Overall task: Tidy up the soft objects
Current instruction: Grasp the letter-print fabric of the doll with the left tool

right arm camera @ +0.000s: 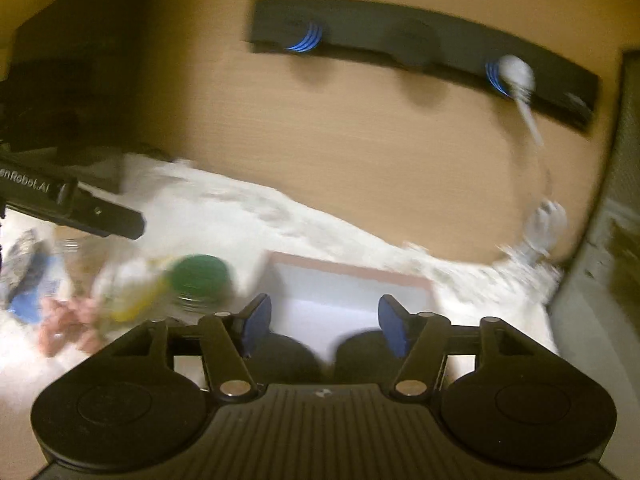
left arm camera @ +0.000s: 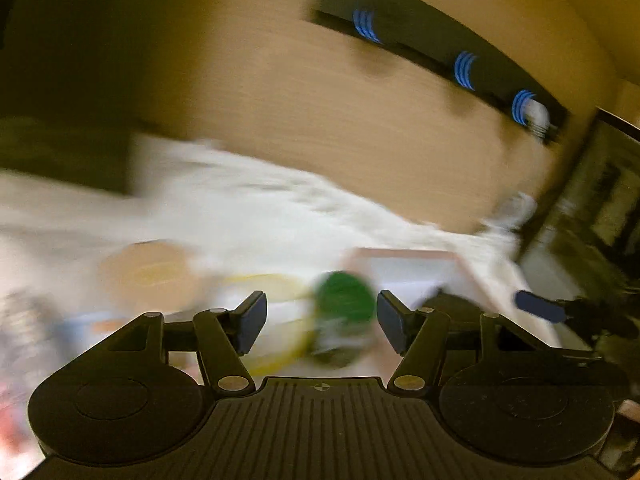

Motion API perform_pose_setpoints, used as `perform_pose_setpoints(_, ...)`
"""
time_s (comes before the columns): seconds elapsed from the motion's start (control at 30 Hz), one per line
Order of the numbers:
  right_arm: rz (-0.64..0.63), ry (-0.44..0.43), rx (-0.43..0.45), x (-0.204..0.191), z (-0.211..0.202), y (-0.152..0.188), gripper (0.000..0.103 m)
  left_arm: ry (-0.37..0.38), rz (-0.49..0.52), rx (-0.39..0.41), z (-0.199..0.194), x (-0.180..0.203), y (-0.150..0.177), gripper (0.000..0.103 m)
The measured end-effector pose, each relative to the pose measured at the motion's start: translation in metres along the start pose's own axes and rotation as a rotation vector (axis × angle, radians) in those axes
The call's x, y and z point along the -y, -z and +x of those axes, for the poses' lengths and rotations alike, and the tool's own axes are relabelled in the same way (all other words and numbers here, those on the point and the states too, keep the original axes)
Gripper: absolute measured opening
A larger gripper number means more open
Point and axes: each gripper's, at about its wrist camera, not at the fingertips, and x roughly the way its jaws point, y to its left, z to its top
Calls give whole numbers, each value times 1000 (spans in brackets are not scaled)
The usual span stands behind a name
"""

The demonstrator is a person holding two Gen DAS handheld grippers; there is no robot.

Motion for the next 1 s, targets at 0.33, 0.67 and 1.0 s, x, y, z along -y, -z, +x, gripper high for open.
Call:
perform_pose_setpoints(0.33, -122, -304, -124, -103, 30, 6, 65, -312, -310, 27, -82, -122, 55, 66)
perform_pose_setpoints(0.67, -166, -354, -252, -147, 55, 27, 65, -303, -505, -47, -91, -165, 106, 66)
perform_pose_setpoints(1.0, -186, -376, -312, -156, 62, 39, 65, -201, -501, -48, -88, -162, 109, 66)
